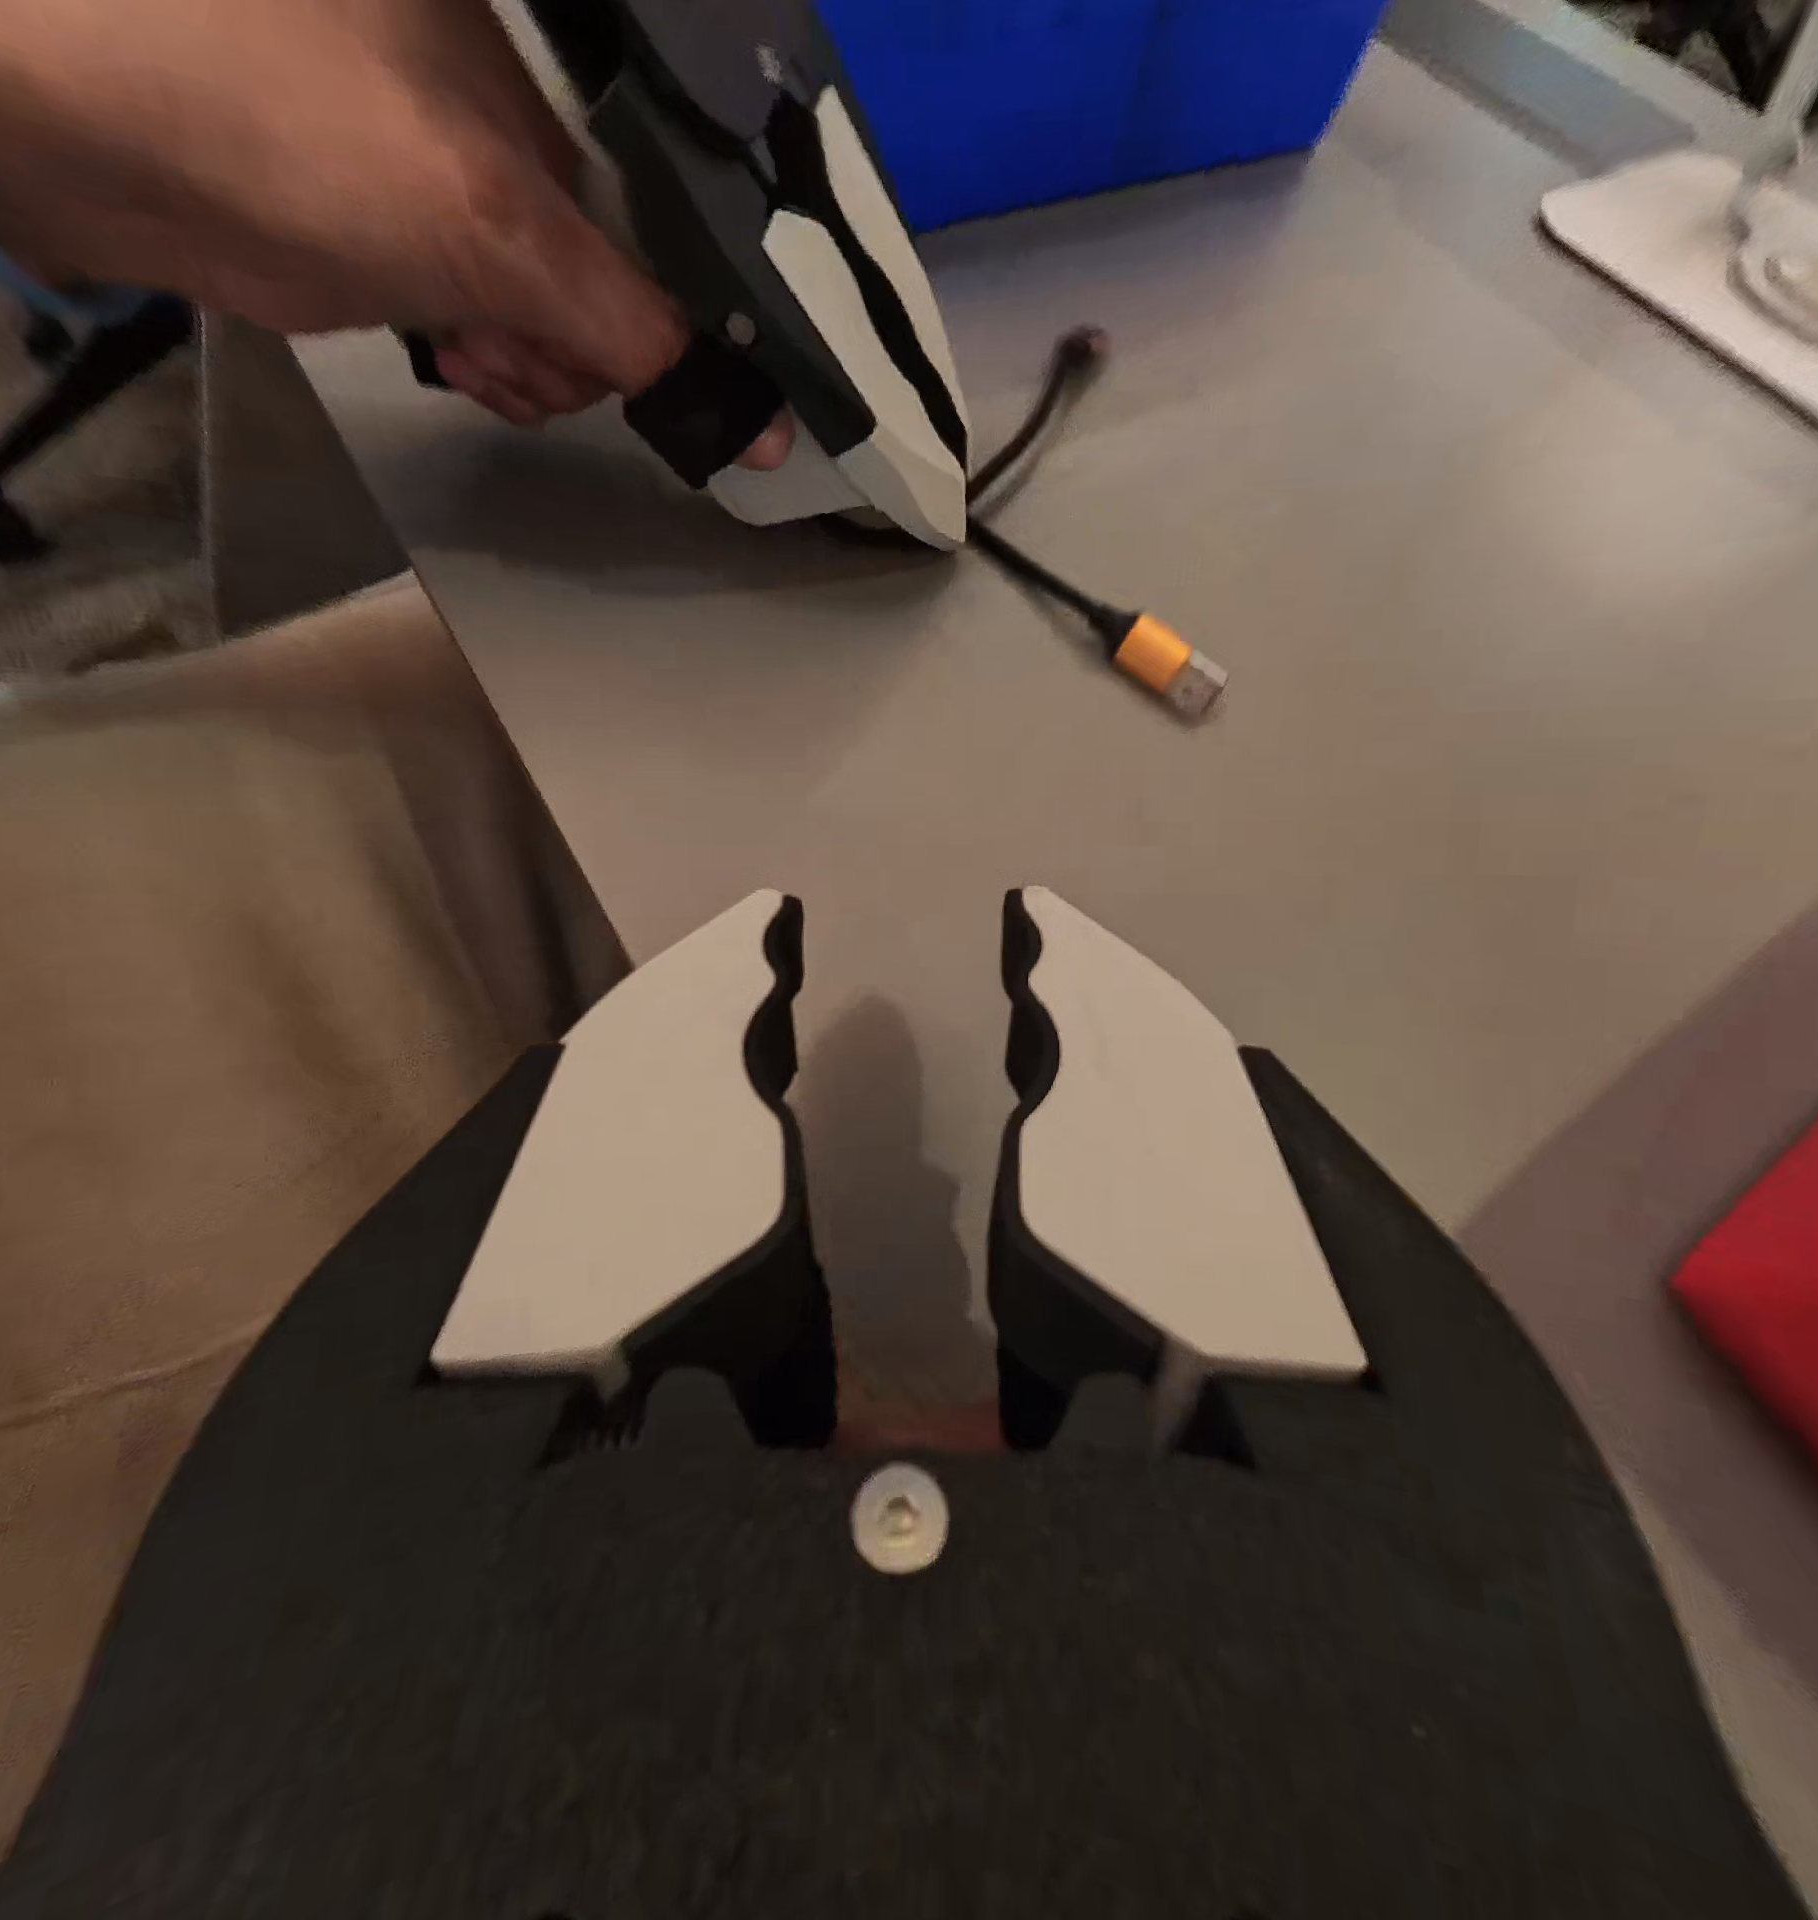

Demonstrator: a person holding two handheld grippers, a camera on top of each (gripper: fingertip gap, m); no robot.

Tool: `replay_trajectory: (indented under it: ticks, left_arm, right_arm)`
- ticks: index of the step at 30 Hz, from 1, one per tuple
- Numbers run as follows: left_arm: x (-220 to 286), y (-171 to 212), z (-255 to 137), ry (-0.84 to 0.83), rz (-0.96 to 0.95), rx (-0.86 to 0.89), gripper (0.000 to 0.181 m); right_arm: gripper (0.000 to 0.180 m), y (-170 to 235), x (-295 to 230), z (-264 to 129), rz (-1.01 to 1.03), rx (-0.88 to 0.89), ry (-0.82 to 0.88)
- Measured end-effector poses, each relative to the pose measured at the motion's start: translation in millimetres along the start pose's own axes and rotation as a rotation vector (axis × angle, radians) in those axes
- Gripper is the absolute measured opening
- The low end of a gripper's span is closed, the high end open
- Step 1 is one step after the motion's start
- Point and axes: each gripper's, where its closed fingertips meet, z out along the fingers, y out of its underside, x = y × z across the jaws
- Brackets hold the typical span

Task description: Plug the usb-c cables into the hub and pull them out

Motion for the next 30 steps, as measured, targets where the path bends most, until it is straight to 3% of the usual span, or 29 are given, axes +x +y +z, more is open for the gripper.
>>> replay_trajectory:
  ticks: [5,9,14,22,23,25,30]
  left_arm:
    - [6.9,9.1,-7.4,0.082,0.077,-0.004,0.007]
    - [17.1,10.3,-15.3,0.104,0.198,0.03,0.006]
    - [29.4,-2.3,-35.9,0.091,0.357,0.153,0.004]
    - [47.5,-5.7,-43.1,0.201,0.308,0.171,0.003]
    - [48.5,-6.5,-43.3,0.209,0.301,0.179,0.003]
    - [53.0,-7.3,-43.5,0.241,0.288,0.183,0.003]
    - [51.3,-18.0,-52.1,0.246,0.222,0.27,0.01]
  right_arm:
    - [0.036,-19.8,16.5,38.2,-0.254,-0.055,-0.064]
    - [0.037,-31.7,21.3,77.4,-0.306,-0.15,-0.181]
    - [0.037,-72.9,9.1,81.2,-0.376,-0.04,-0.262]
    - [0.042,-43.4,-4.9,96.1,-0.677,-0.238,-0.228]
    - [0.04,-39.0,-3.3,99.2,-0.677,-0.257,-0.212]
    - [0.012,-33.2,3.9,104.2,-0.668,-0.283,-0.166]
    - [0.003,-34.5,21.5,96.8,-0.551,-0.283,-0.128]
